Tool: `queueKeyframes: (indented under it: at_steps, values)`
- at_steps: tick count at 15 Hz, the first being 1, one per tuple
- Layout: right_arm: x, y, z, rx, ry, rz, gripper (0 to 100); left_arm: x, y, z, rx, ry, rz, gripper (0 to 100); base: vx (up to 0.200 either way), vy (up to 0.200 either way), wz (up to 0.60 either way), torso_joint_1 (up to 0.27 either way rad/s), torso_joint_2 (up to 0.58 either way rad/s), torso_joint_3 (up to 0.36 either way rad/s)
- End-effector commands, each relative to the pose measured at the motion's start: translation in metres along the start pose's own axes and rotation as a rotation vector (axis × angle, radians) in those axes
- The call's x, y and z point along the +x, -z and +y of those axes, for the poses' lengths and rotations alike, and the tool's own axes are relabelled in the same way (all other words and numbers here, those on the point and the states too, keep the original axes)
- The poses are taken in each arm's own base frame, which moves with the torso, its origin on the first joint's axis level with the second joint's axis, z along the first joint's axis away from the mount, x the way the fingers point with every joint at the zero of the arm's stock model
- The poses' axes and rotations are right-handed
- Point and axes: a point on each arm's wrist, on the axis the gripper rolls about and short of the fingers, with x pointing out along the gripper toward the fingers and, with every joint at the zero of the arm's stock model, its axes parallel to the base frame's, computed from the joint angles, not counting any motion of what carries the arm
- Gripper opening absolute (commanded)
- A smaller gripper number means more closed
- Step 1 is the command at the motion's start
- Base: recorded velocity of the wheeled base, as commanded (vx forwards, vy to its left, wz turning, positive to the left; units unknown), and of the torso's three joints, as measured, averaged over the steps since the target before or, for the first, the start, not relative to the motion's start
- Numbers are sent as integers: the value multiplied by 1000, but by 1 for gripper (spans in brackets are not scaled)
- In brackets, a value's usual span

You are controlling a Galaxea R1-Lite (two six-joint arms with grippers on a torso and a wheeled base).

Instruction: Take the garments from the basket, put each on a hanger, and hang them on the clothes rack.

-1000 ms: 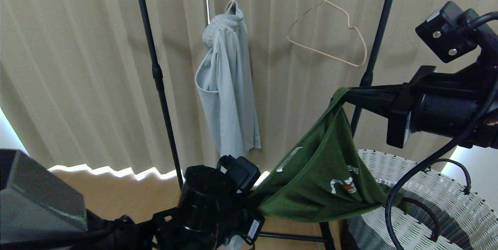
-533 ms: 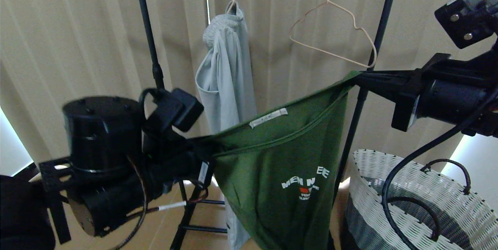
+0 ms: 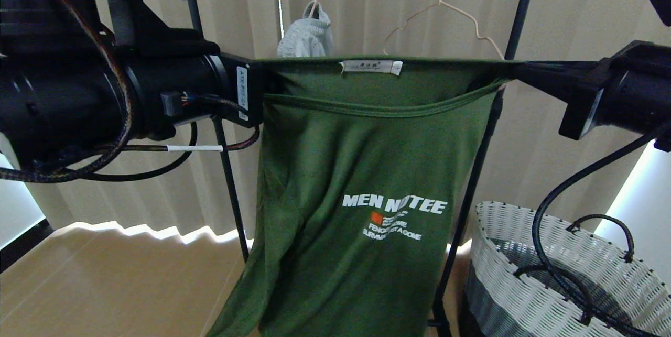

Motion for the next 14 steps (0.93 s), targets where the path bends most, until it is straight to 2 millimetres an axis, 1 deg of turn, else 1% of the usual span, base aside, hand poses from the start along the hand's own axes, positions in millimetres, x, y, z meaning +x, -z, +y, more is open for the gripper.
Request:
queueKeyframes:
  at_steps: [1, 2, 4, 7, 9, 14]
  values:
    - [-2, -7, -2, -1, 6, -24, 0, -1, -15, 1, -9, -4, -46, 0, 0, 0, 0, 0, 0, 0]
    - [-2, -11, -3, -1, 10, -38, 0, -3, -23, 3, -14, -7, -74, 0, 0, 0, 0, 0, 0, 0]
    - [-2, -15, -3, -2, 11, -50, 0, -5, -27, 3, -16, -7, -87, 0, 0, 0, 0, 0, 0, 0]
    - [0, -13, -3, -1, 8, -44, 0, -11, -12, 1, -10, 2, -44, 0, 0, 0, 0, 0, 0, 0]
    - [3, -11, -3, -1, 6, -32, 0, -11, 2, -1, -3, 7, -4, 0, 0, 0, 0, 0, 0, 0]
    - [10, -6, -2, 0, 2, -11, 0, -11, 6, -1, -13, 9, 13, 0, 0, 0, 0, 0, 0, 0]
